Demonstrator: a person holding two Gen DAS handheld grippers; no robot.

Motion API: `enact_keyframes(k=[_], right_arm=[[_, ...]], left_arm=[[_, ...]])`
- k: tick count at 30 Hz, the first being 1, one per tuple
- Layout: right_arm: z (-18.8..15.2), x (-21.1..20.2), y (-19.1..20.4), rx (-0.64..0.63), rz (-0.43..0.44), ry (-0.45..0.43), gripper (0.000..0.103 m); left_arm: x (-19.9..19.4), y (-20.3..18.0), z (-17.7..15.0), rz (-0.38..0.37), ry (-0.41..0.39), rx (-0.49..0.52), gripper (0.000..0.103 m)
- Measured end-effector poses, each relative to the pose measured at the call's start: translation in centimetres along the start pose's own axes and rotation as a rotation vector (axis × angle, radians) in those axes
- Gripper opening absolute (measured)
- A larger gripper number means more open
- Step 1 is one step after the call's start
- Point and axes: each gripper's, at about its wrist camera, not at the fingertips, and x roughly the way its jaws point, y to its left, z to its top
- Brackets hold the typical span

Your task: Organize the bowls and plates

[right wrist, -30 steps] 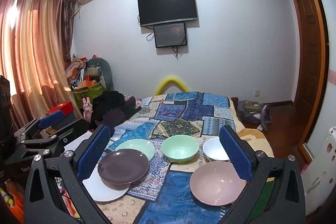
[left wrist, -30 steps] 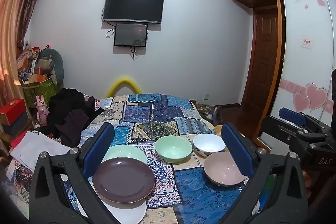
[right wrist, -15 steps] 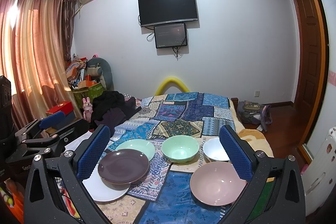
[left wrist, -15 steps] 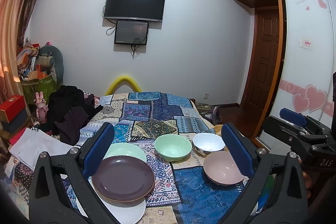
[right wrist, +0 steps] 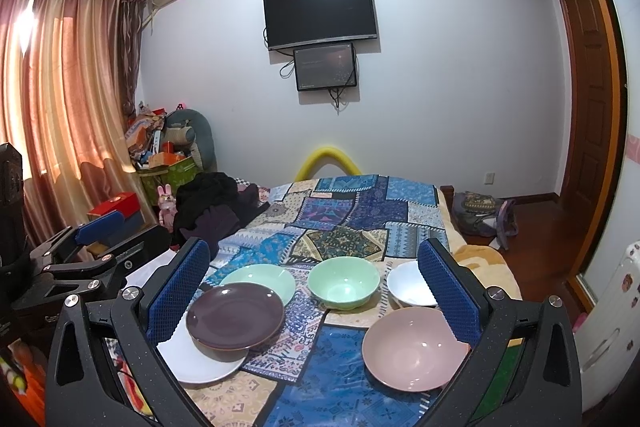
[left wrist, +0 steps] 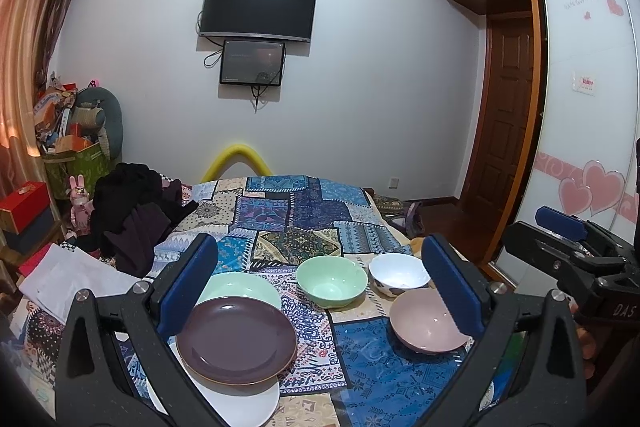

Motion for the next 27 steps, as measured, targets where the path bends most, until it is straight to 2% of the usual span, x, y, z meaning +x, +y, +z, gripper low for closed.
enact_keyframes(k=[27], right_arm=[[-0.05,0.01,0.05,0.002,0.0,0.001,0.103]], left_arm=[[0.24,0.16,0.15,-0.005,0.008,0.003,0.103]])
